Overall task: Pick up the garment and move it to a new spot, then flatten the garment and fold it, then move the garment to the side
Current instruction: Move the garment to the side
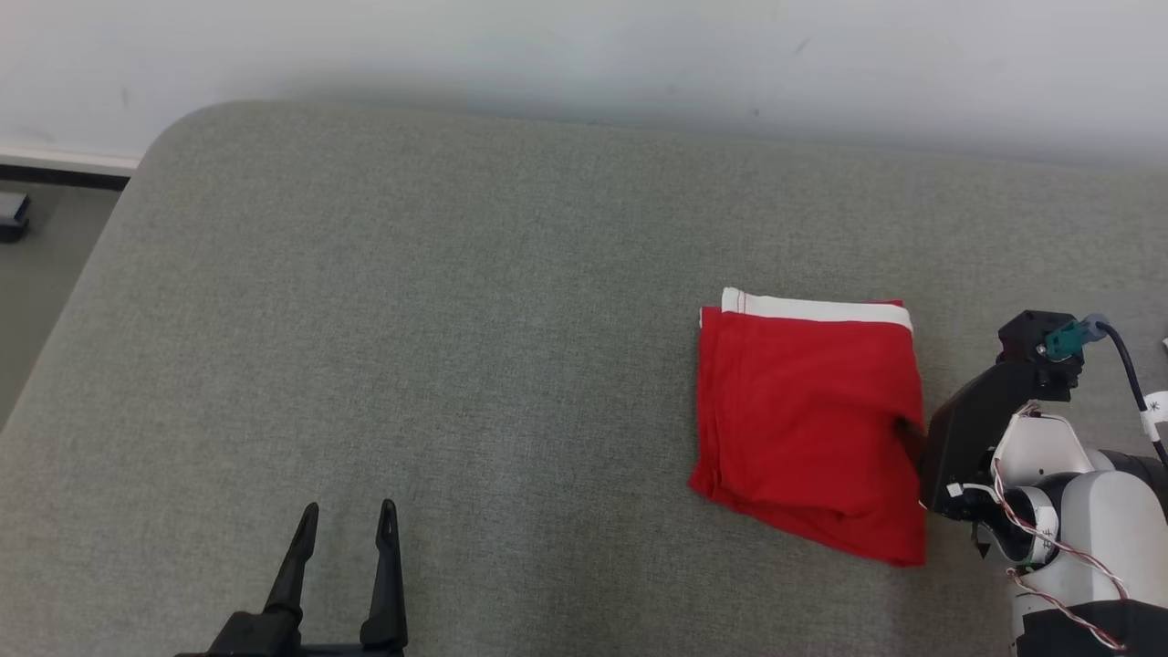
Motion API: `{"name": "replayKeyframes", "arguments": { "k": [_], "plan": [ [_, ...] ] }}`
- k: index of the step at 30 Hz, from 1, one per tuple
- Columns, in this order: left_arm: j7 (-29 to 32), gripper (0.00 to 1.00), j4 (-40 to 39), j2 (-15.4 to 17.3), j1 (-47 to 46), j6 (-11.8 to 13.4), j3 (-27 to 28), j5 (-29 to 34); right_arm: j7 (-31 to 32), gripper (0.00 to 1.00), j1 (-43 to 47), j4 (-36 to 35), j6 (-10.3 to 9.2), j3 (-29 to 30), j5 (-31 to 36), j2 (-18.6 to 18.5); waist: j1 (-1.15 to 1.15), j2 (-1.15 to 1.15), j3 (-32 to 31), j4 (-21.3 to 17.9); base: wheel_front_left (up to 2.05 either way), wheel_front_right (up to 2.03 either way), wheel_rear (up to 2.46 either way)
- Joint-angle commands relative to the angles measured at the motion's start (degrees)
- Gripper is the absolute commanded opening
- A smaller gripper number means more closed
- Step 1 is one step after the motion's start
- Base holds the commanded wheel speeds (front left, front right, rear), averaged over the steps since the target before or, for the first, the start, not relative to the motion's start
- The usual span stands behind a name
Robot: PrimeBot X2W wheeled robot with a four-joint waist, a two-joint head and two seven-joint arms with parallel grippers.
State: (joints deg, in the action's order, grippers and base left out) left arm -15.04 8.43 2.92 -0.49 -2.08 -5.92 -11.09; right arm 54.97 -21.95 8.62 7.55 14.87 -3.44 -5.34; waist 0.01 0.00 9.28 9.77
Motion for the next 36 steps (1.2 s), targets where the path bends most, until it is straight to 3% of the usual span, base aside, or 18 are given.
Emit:
{"name": "replayKeyframes", "arguments": {
  "k": [1,11,12,13,14,26,36],
  "plan": [
    [-0.1,1.0,0.0,-0.1,-0.7,-0.1,-0.1,-0.3,-0.2,1.0,-0.6,0.5,-0.11,0.0,0.3,-0.2,-0.01,0.0,2.3,2.0,0.0,0.0,0.0],
    [-0.1,1.0,0.2,-0.1,-2.1,0.2,-1.1,-1.0,-1.1,1.0,-0.8,8.2,-0.11,-1.6,1.2,1.1,-0.01,0.0,4.3,2.6,0.0,0.0,0.0],
    [-0.1,1.0,0.2,-0.1,-2.1,0.2,-1.1,-1.0,-1.3,0.79,-0.8,8.7,-0.11,-2.2,0.9,1.0,-0.01,0.0,4.3,2.4,0.0,0.0,0.0],
    [-0.1,1.0,0.3,-0.1,-2.1,0.2,-1.2,-1.0,-1.4,0.22,-0.7,9.1,-0.11,-3.2,0.7,0.8,-0.01,0.0,4.2,2.1,0.0,0.0,0.0],
    [-0.1,1.0,0.3,-0.1,-2.1,0.3,-1.2,-1.0,-1.7,0.0,-0.8,9.2,-0.1,-4.6,0.4,0.3,-0.01,0.0,4.1,1.8,0.0,0.0,0.0],
    [-0.1,1.0,-1.0,0.0,-2.3,0.0,-0.3,0.0,-4.8,0.0,-6.3,3.8,-0.12,-19.3,-3.6,-13.7,-0.01,0.0,3.7,-5.9,0.0,0.0,0.0],
    [-0.1,1.0,-1.4,0.0,-3.6,-0.8,0.1,1.1,-6.0,0.0,-11.8,0.0,-0.12,-21.1,-4.3,-20.5,-0.01,0.0,5.8,-13.7,0.0,0.0,0.0]
  ]
}}
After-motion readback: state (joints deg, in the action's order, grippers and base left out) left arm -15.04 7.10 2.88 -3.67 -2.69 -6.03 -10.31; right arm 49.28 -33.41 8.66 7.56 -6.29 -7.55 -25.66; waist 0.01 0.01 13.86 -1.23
